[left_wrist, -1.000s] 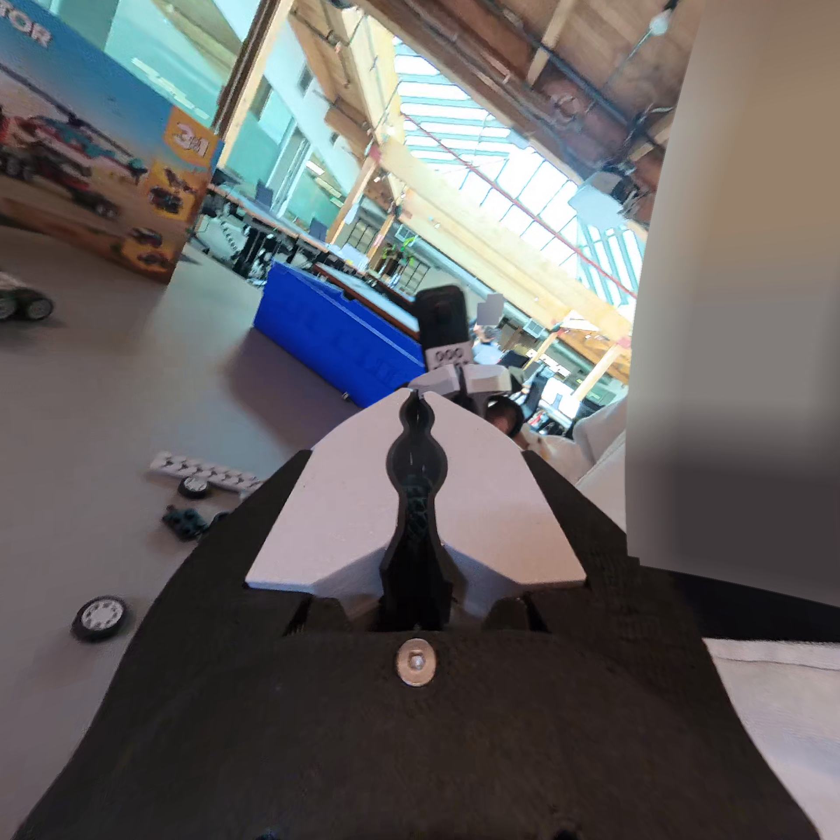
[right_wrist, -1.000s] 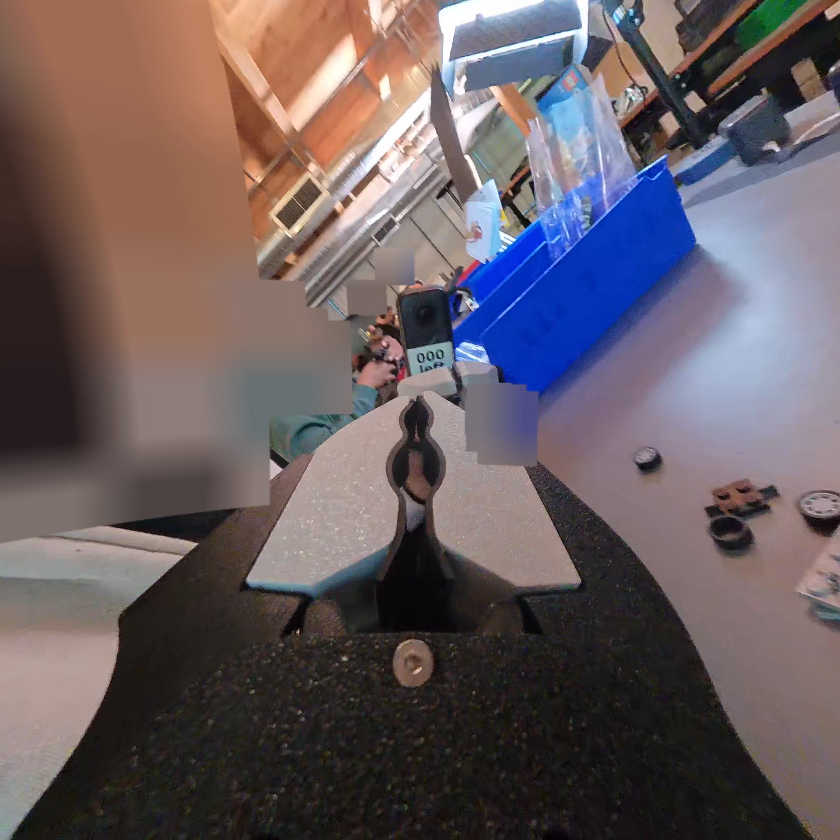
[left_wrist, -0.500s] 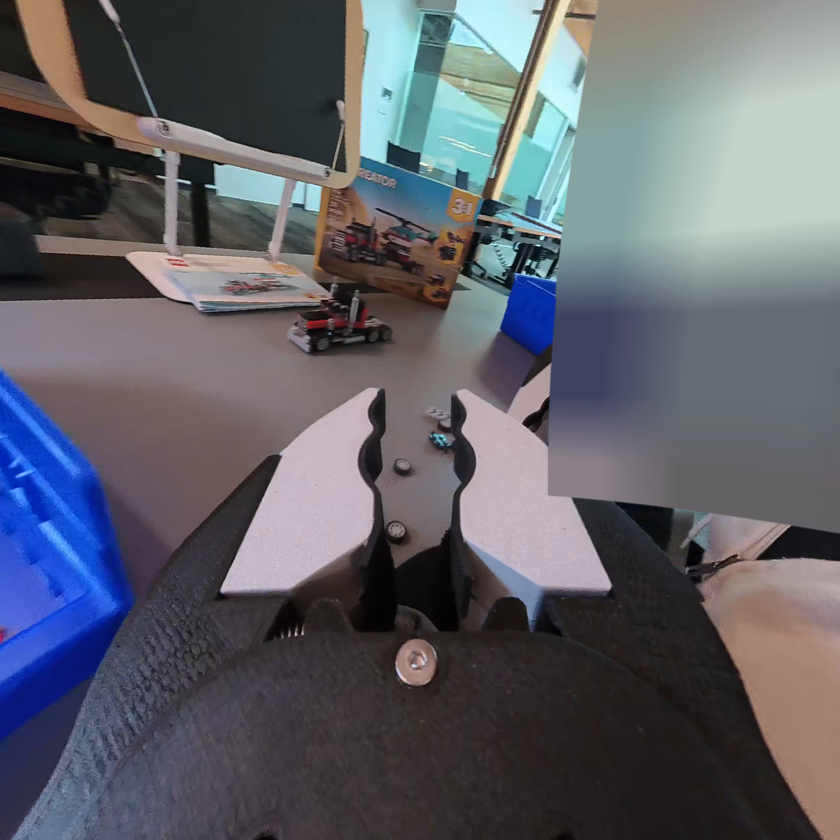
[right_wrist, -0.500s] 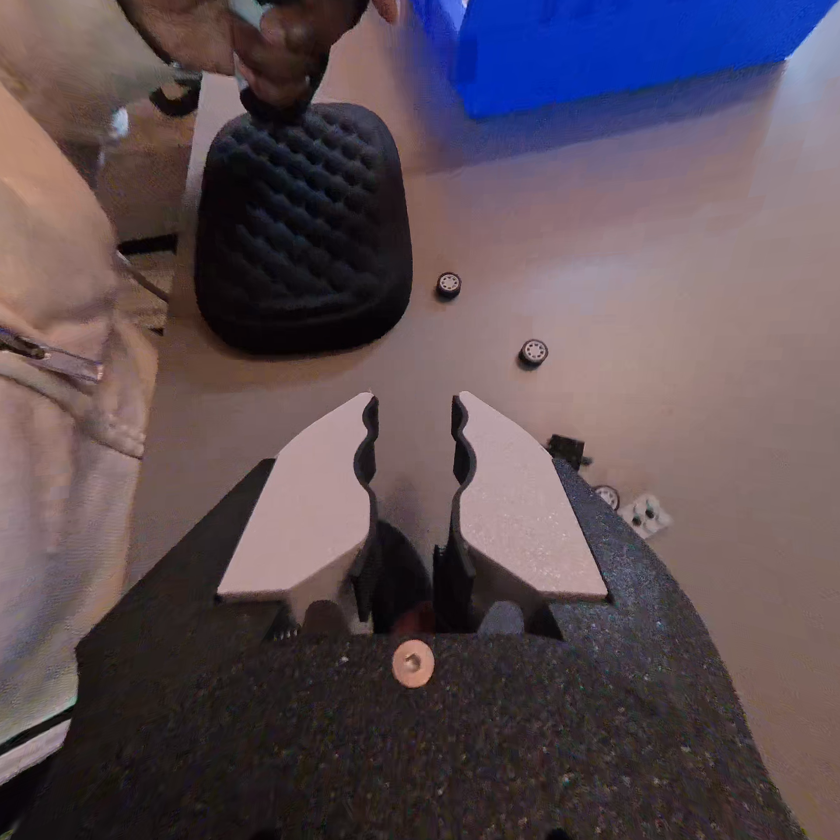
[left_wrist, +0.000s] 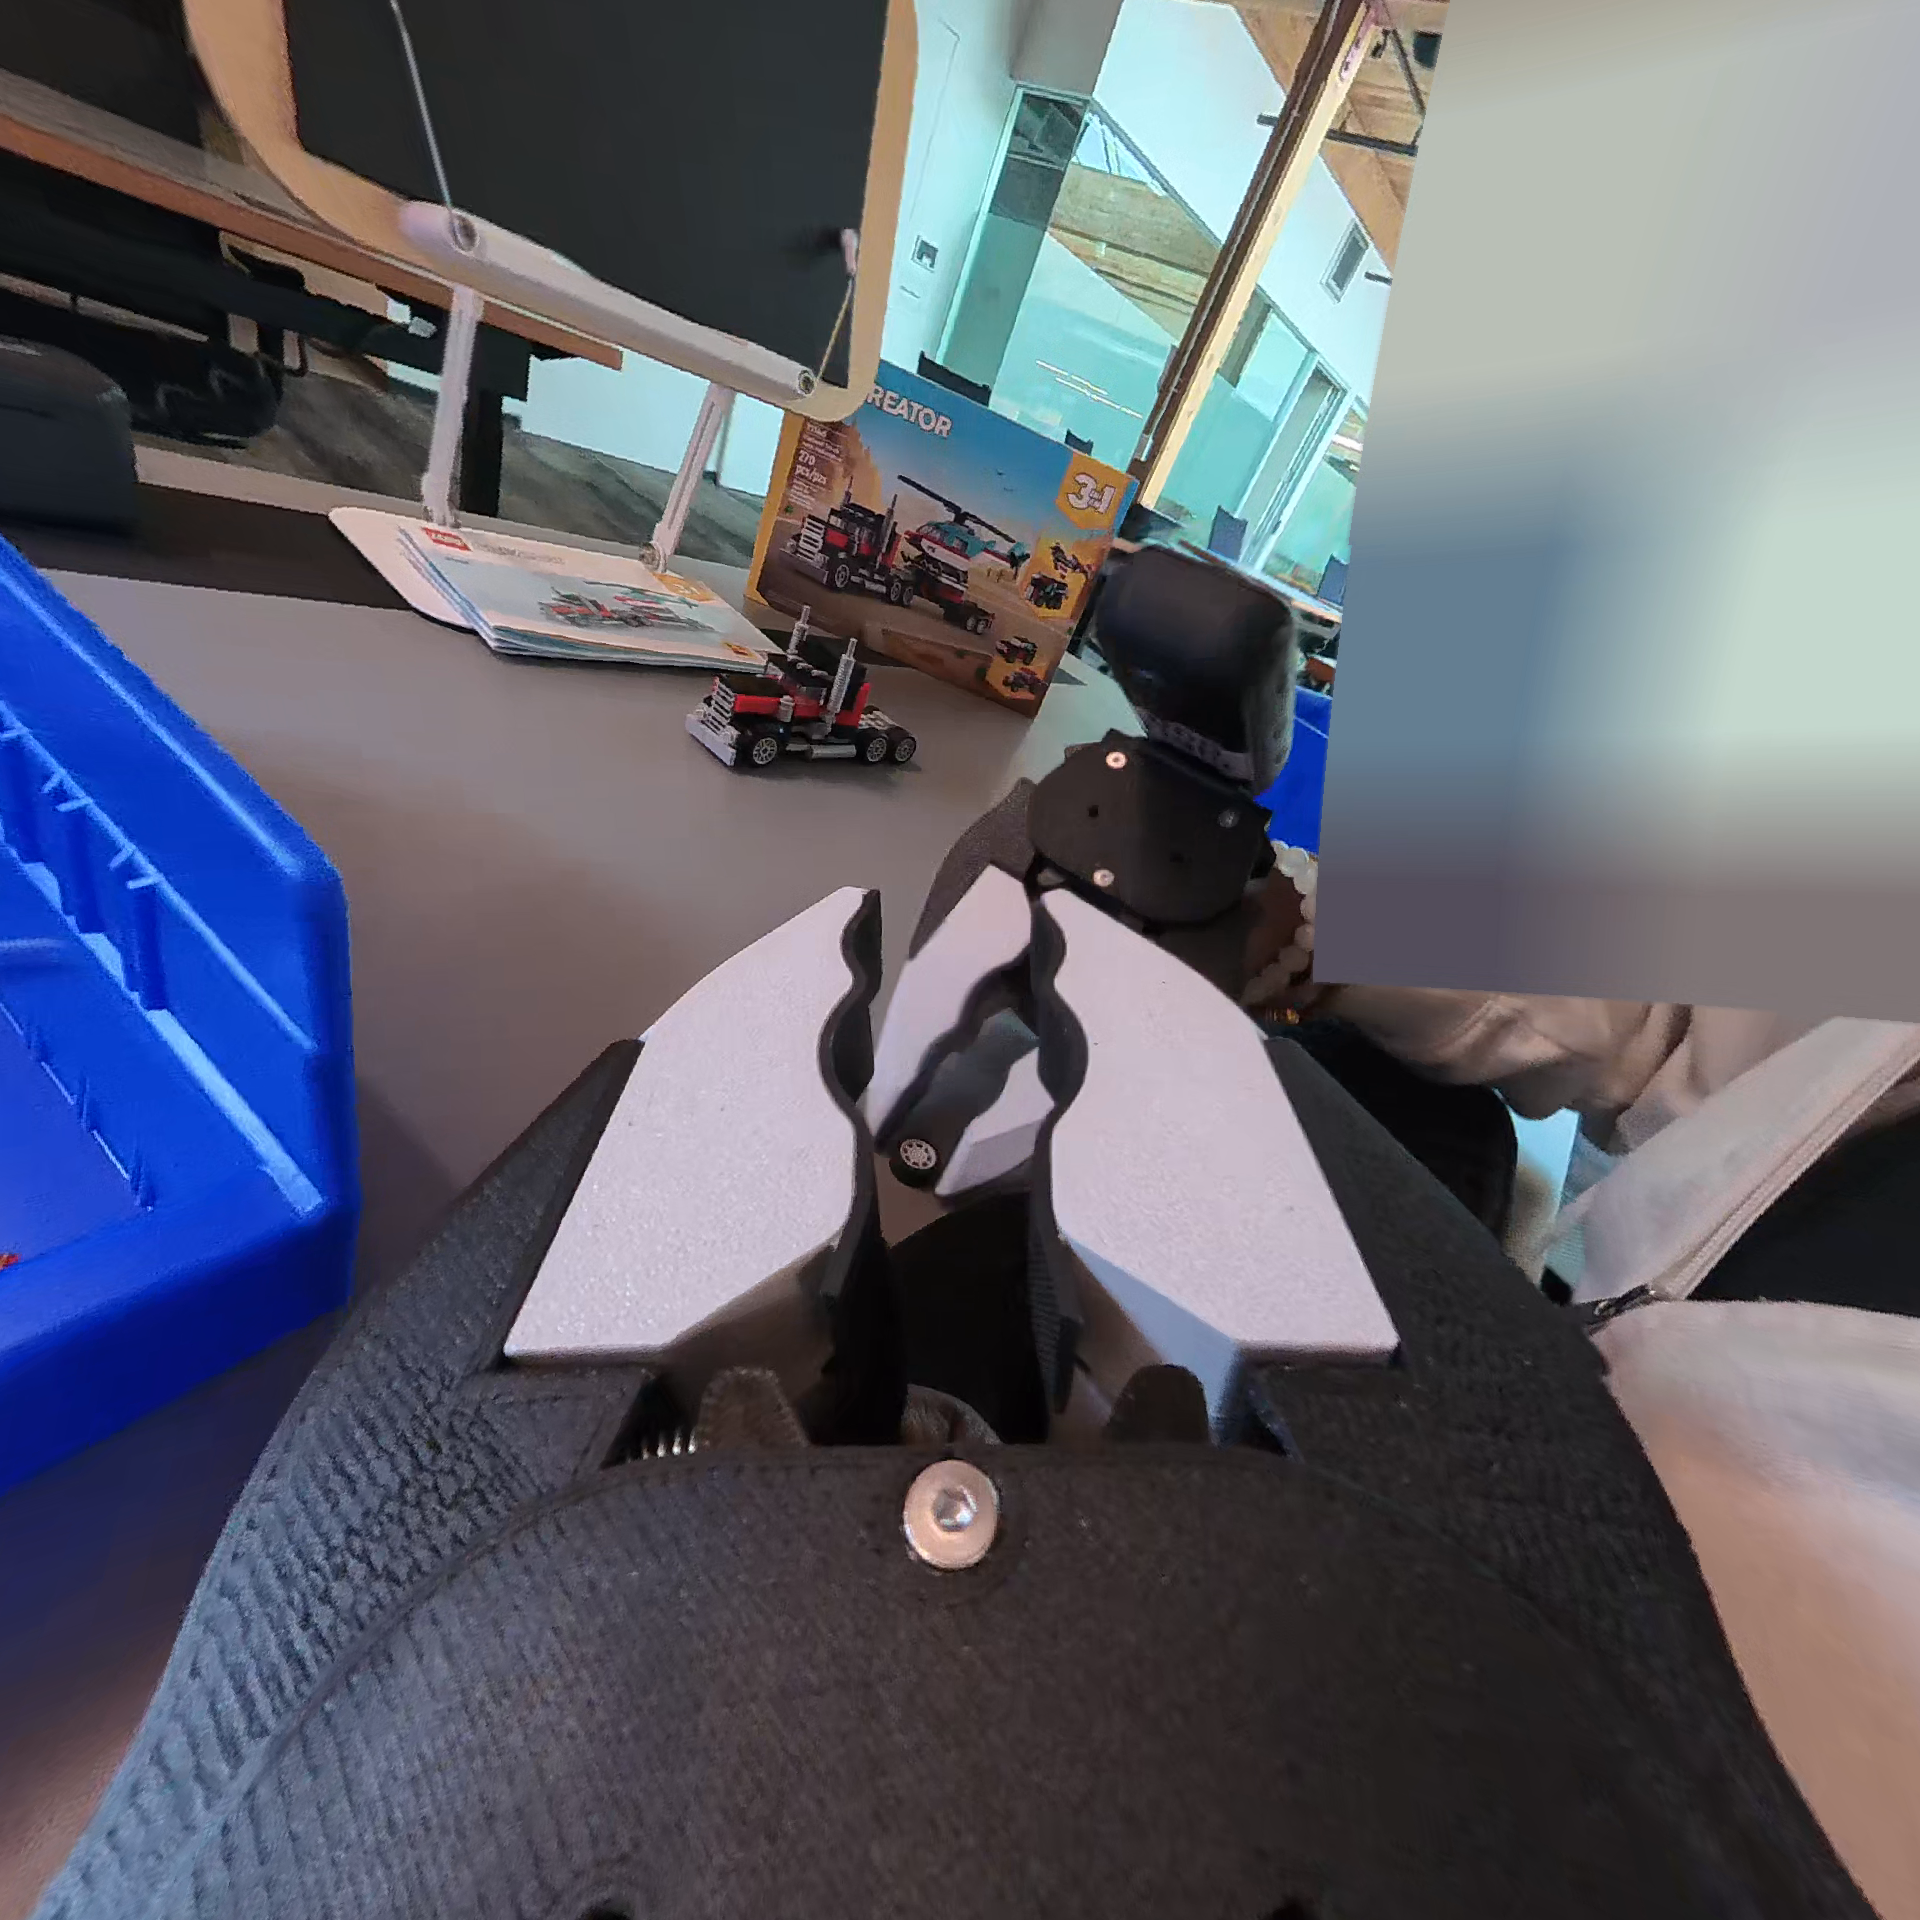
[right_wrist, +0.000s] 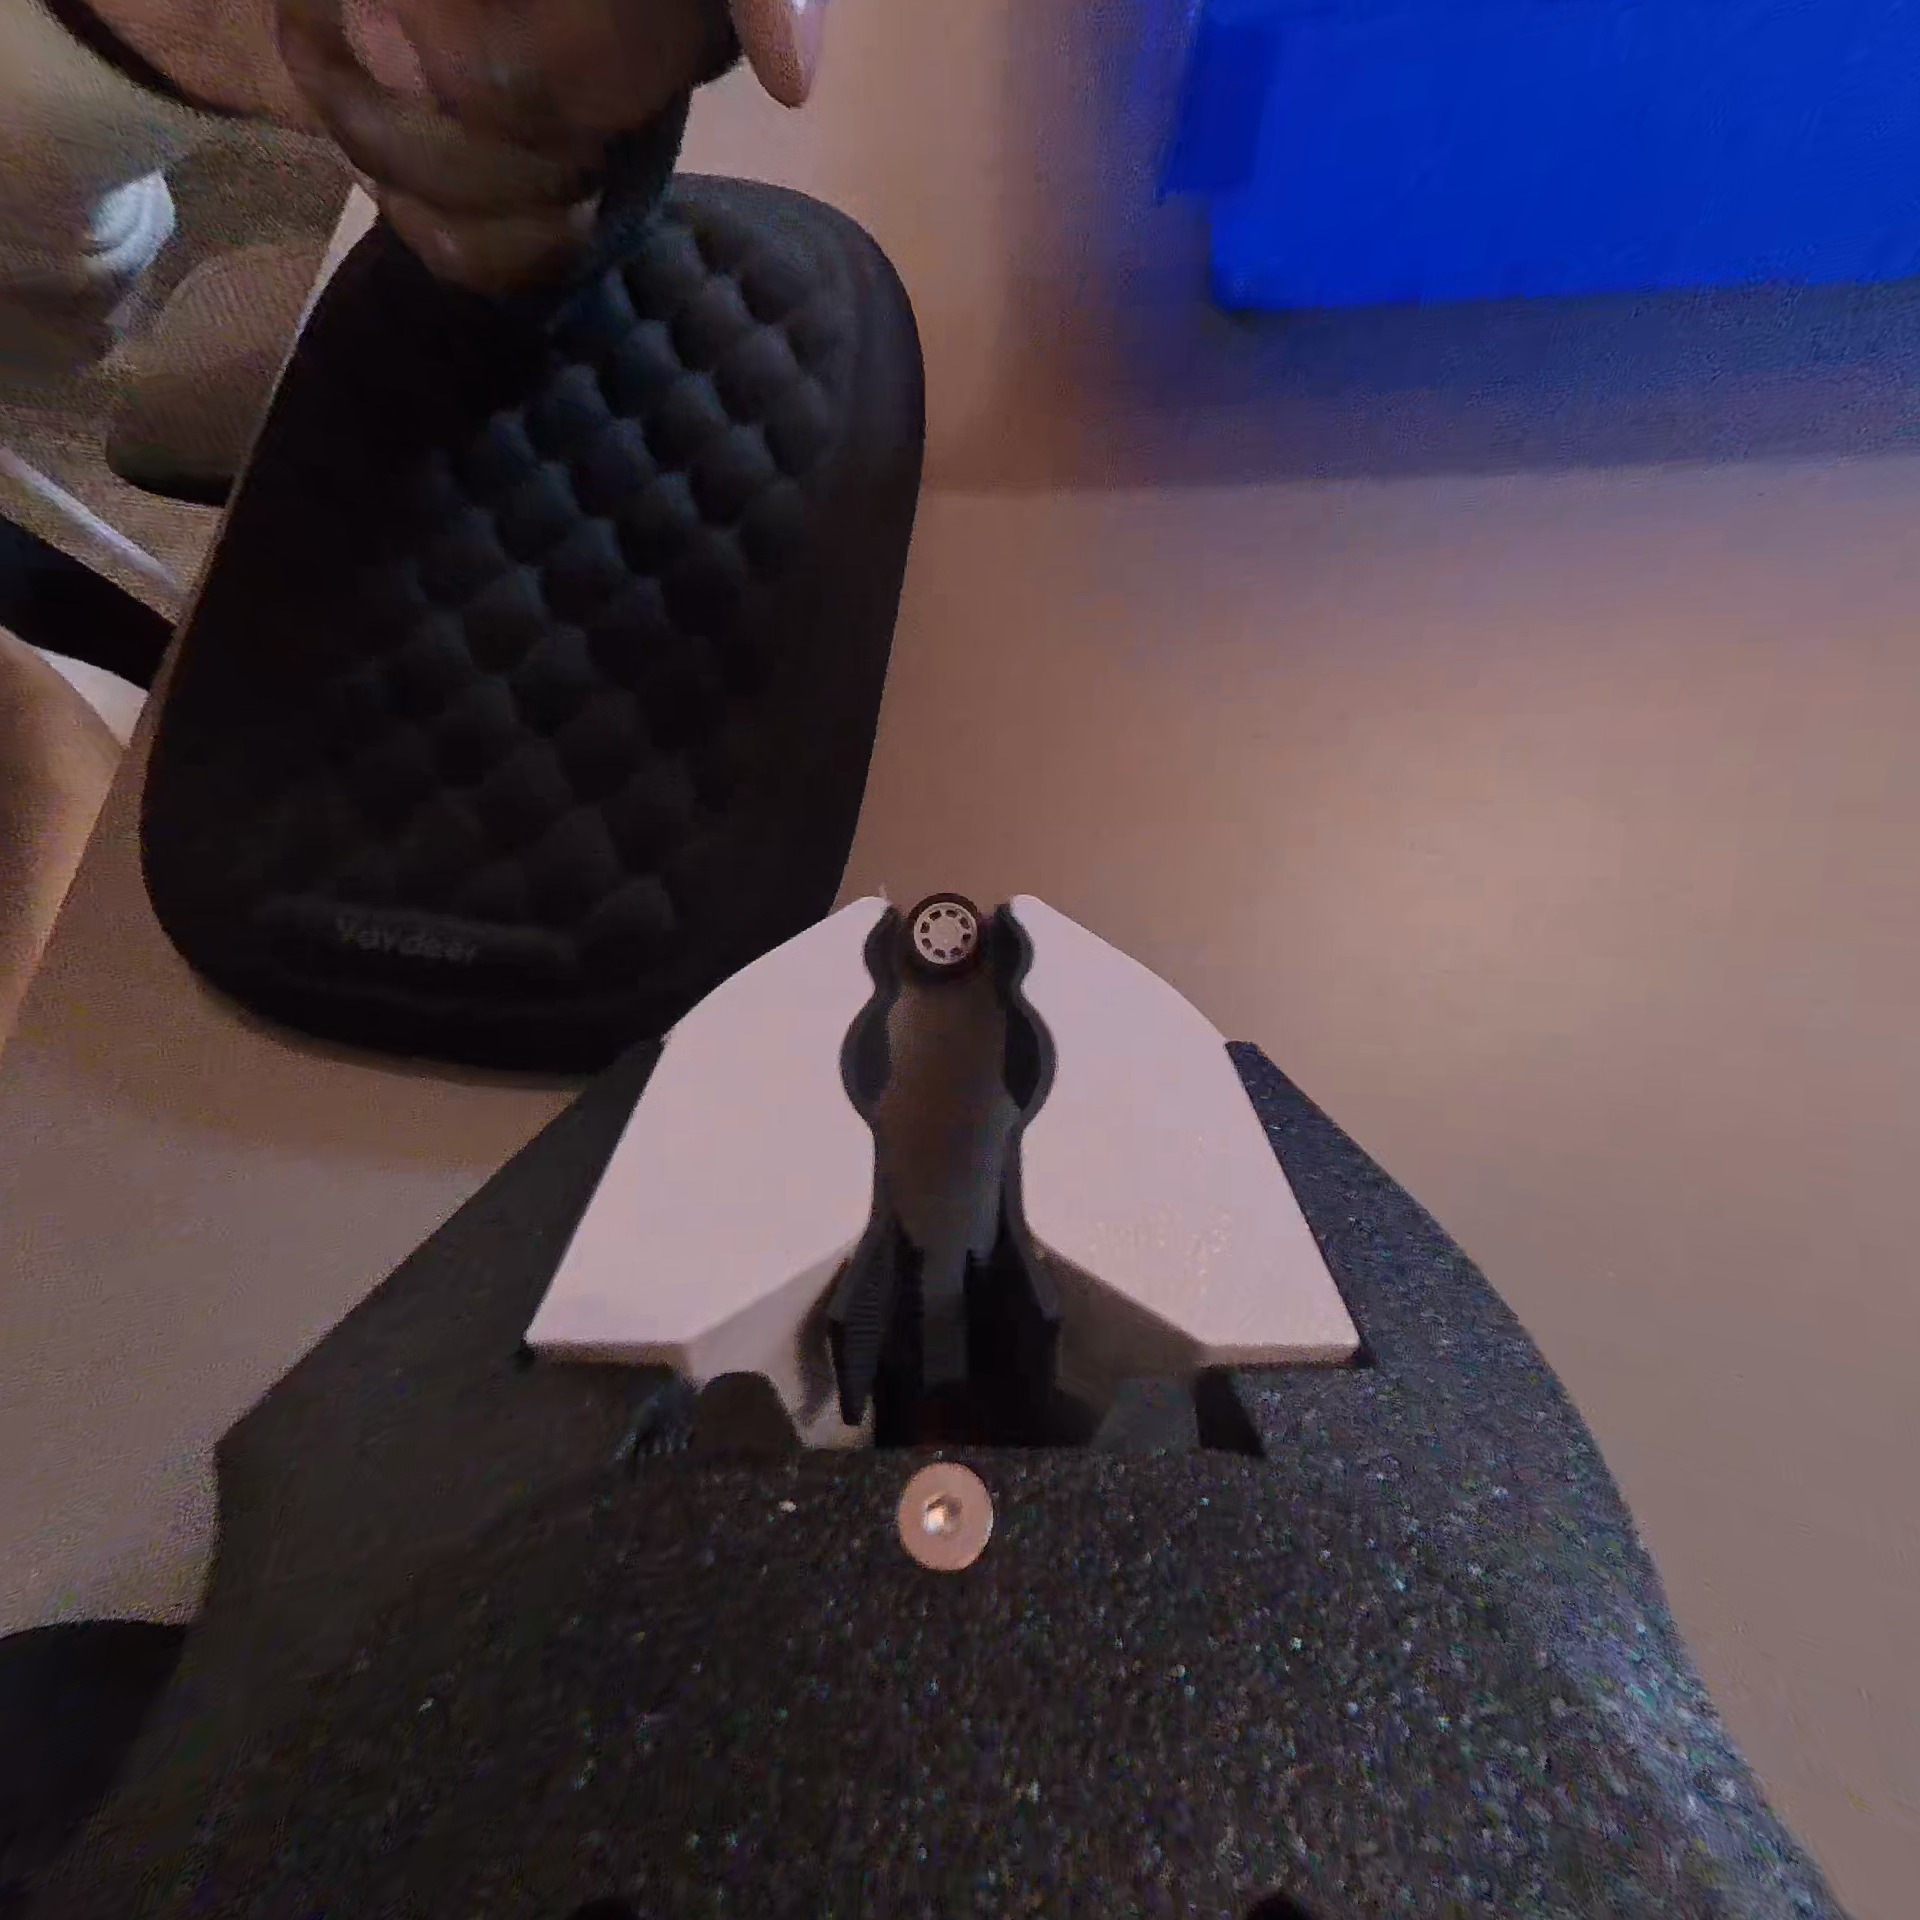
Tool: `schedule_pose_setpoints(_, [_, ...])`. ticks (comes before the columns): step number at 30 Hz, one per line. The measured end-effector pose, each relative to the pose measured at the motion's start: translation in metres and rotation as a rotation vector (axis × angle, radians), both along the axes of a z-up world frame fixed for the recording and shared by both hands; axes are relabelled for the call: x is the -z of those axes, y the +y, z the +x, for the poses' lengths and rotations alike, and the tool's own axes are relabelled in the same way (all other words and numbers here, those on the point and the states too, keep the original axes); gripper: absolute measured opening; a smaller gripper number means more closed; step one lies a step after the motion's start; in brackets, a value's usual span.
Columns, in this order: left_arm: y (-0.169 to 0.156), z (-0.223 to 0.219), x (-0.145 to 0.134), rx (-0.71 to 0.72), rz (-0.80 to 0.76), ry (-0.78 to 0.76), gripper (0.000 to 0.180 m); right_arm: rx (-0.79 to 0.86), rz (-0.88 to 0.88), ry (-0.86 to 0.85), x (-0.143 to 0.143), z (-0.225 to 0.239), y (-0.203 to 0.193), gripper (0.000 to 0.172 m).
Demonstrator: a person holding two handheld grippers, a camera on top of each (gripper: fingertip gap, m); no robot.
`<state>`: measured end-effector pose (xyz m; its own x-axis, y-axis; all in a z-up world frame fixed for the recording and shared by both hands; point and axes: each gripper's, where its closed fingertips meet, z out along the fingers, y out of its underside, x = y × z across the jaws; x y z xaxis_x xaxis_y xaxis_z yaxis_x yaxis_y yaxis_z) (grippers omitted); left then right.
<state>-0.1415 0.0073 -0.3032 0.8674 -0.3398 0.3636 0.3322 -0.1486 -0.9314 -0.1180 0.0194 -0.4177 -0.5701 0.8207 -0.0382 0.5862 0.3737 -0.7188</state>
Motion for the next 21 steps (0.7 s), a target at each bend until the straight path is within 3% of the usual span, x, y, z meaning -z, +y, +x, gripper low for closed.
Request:
schedule_pose_setpoints(3, [0.003,-0.002,0.006,0.008,-0.055,-0.05,0.028,0.021,0.08,0.115,-0.013,-0.001,0.007,0.014])
schedule_pose_setpoints(8, [0.018,0.024,0.018,0.105,-0.176,-0.152,0.029,0.04,0.321,0.628,-0.098,0.014,0.006,0.014])
schedule_pose_setpoints(12, [0.027,0.066,0.006,0.281,-0.135,-0.235,0.02,0.057,0.443,0.673,-0.108,0.034,0.004,0.014])
schedule_pose_setpoints(17, [0.031,0.089,0.007,0.343,-0.118,-0.149,0.006,0.093,0.489,0.696,-0.111,0.049,0.004,0.014])
schedule_pose_setpoints(19, [0.03,0.093,0.002,0.35,-0.071,-0.118,0.006,0.142,0.362,0.713,-0.119,0.055,0.003,0.015])
schedule_pose_setpoints(21, [0.027,0.095,-0.008,0.367,-0.005,-0.149,0.006,0.217,0.01,0.694,-0.131,0.063,0.004,0.023])
